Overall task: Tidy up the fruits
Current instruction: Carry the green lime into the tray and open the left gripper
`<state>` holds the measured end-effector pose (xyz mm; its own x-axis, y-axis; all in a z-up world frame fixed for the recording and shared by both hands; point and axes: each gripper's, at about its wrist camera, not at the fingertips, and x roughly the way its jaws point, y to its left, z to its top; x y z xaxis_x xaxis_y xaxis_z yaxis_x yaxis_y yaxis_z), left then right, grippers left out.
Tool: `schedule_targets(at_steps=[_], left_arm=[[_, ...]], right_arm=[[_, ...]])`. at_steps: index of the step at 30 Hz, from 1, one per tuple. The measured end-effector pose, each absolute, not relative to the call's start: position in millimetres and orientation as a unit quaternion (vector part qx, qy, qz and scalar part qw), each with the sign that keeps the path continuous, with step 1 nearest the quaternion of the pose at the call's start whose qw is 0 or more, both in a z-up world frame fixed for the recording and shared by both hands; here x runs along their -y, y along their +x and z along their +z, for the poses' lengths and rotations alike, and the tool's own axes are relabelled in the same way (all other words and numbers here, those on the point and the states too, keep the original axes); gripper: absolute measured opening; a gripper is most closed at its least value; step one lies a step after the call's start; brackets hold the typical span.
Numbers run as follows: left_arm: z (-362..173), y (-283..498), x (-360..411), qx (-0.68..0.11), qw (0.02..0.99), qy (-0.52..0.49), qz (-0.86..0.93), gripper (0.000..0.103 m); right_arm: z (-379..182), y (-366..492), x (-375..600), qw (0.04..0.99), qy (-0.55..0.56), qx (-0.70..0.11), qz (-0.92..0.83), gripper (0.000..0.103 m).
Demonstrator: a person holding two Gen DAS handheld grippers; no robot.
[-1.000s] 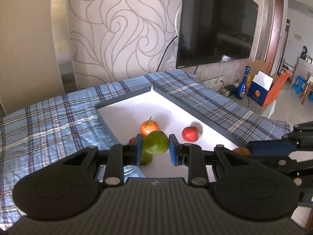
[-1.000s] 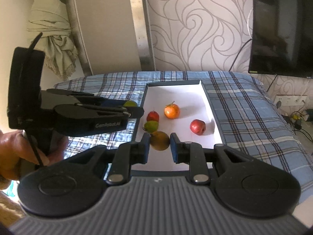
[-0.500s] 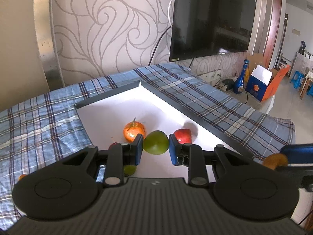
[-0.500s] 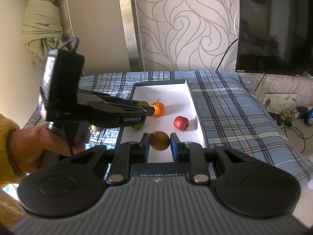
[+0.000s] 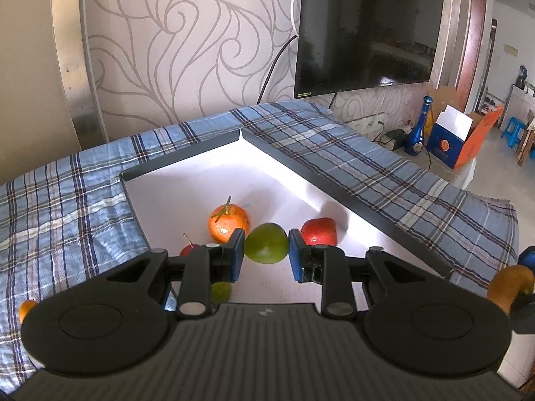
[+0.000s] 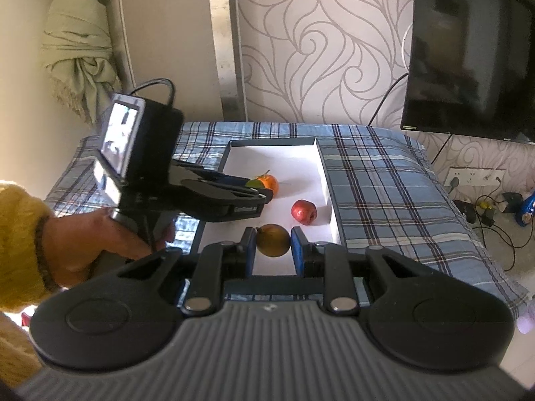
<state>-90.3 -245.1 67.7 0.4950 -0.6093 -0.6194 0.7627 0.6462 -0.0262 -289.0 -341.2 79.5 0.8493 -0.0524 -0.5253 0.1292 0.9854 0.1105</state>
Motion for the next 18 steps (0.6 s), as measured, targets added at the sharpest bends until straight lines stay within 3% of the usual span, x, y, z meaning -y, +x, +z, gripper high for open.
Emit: schedule_targets(at_steps=[18], left_arm=[[65.6, -91.5, 253.0, -0.303, 0.853, 0.141, -0.402, 0.033]], right_arm=[[78.9, -283.8, 347.9, 0.960, 0.077, -0.267, -0.038, 0.025]])
